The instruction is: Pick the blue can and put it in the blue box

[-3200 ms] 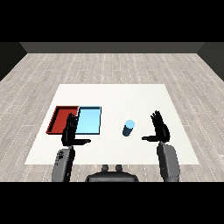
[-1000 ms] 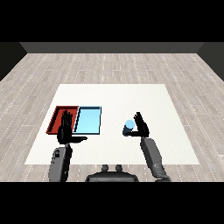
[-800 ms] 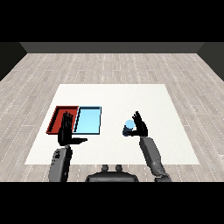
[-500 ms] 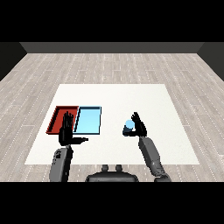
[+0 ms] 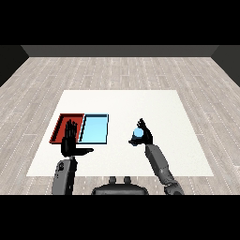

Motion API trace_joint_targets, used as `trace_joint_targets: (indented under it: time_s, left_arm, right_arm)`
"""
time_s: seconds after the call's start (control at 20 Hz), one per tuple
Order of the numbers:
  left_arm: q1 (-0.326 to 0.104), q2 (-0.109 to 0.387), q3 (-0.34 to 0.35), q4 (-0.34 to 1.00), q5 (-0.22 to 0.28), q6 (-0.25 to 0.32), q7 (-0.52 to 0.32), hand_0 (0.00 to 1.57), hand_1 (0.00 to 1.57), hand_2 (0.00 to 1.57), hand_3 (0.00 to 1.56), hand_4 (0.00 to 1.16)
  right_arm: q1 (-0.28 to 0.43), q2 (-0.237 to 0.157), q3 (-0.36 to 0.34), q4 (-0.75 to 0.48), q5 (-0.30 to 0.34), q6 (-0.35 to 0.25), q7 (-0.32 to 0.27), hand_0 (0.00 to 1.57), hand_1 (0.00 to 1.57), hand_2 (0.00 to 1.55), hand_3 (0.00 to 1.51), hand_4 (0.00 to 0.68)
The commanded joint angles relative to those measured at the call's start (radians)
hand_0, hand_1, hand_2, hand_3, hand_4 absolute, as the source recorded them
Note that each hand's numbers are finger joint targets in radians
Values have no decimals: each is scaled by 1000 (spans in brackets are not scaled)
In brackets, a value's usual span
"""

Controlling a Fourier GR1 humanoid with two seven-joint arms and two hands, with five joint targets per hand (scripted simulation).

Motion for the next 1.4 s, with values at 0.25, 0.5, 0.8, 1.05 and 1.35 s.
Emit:
trace_joint_targets:
  time_s: [0.25,0.5,0.8,1.05,1.35]
  left_arm:
    - [14,7,18,59,6,-27,-61,0,0,0,0,0]
    - [4,32,41,45,20,-34,-36,0,0,0,0,0]
    - [1,14,13,-14,28,-31,18,0,0,0,0,0]
    - [1,-11,-9,96,-7,-40,-65,0,0,0,0,0]
    - [-70,-27,-68,105,-112,39,-6,0,0,0,0,0]
  right_arm:
    - [-20,2,50,6,-60,-84,12,0,0,0,0,0]
    - [-77,2,59,87,31,-190,29,1553,1553,1485,1448,647]
    - [-93,1,20,135,81,-188,19,1559,1559,1492,1442,683]
    - [-5,-1,57,-60,101,-181,47,1524,1524,1468,1420,659]
    - [-32,-28,46,-170,105,-165,85,1472,1472,1451,1410,649]
